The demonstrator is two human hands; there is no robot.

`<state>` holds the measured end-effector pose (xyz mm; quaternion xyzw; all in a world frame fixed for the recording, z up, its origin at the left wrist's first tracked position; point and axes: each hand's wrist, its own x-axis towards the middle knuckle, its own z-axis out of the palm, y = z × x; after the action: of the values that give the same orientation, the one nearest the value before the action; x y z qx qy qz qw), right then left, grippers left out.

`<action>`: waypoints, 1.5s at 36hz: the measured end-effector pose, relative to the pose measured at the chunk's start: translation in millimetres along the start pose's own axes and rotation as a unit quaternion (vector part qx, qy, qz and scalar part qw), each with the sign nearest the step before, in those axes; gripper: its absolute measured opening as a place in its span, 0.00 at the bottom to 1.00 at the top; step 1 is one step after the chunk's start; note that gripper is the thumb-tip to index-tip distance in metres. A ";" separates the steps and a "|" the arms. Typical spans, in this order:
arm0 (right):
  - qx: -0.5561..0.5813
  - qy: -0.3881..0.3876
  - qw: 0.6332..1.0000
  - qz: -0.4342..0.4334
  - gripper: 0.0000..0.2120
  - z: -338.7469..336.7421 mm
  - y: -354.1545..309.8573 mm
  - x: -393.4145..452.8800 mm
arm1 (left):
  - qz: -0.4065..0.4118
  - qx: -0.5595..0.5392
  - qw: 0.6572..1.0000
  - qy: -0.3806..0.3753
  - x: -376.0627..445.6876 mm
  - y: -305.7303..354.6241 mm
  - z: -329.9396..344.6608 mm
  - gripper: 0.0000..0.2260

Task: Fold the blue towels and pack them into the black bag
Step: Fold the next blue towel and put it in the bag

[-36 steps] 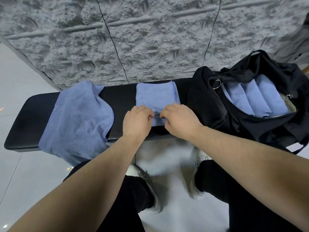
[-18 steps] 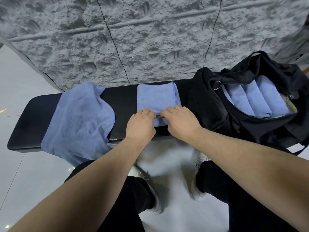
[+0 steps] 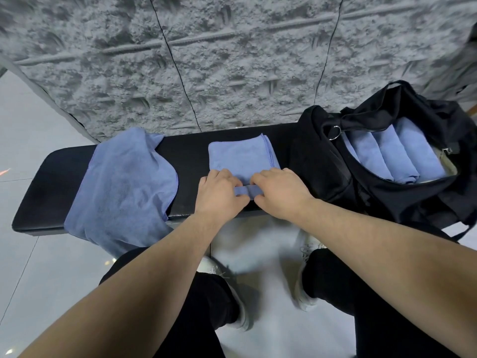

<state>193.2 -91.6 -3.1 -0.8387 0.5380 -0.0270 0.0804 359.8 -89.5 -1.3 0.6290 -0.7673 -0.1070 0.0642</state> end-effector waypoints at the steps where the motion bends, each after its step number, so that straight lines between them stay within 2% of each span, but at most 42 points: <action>1: 0.003 0.000 1.000 0.002 0.14 0.0 0.2 0.6 | 0.000 0.006 1.000 0.003 1.2 -0.1 0.5 0.11; 10: 0.057 -0.012 0.998 0.034 0.11 -0.4 1.1 9.3 | -0.024 -0.024 0.999 -0.009 5.5 -3.7 3.8 0.11; 14: 0.105 -0.016 0.993 0.057 0.13 -3.1 0.0 11.6 | -0.029 -0.079 0.996 0.002 4.4 -3.3 0.8 0.12; 18: 0.131 -0.011 0.988 0.081 0.10 -5.8 -1.0 11.2 | -0.048 -0.127 0.991 -0.009 4.4 -3.7 -1.2 0.08; 21: 0.140 -0.012 0.986 0.086 0.09 -4.7 -0.3 12.1 | -0.052 -0.144 0.988 -0.006 5.2 -4.9 -1.8 0.08; 26: 0.118 -0.002 0.990 0.073 0.07 1.9 4.7 14.3 | -0.049 -0.081 0.995 0.027 6.8 -7.3 -1.0 0.09; 31: 0.034 0.098 0.994 0.043 0.10 6.7 7.6 14.2 | -0.046 -0.042 0.997 0.042 8.5 -6.8 0.3 0.12; 34: 0.030 0.133 0.991 0.003 0.16 7.2 7.6 12.5 | -0.048 -0.041 0.997 0.036 9.1 -7.1 0.8 0.12; 39: 0.020 0.125 0.991 -0.034 0.11 6.9 8.3 9.9 | -0.037 -0.032 0.998 0.049 7.8 -6.3 -0.5 0.12; 44: -0.009 0.101 0.993 -0.053 0.15 13.7 10.3 6.9 | -0.037 -0.016 0.997 0.068 9.2 -7.4 -0.1 0.07; 49: -0.006 0.082 0.996 -0.038 0.18 19.2 12.0 9.0 | -0.025 -0.013 0.998 0.050 6.5 -8.7 -0.8 0.10; 54: 0.075 0.043 0.996 -0.009 0.21 13.4 12.1 12.1 | -0.010 0.026 1.000 0.011 1.0 -7.4 0.0 0.18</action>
<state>189.1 -106.0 -18.8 -0.8331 0.5297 -0.1039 0.1203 366.6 -91.8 -3.2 0.6393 -0.7627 -0.0806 0.0556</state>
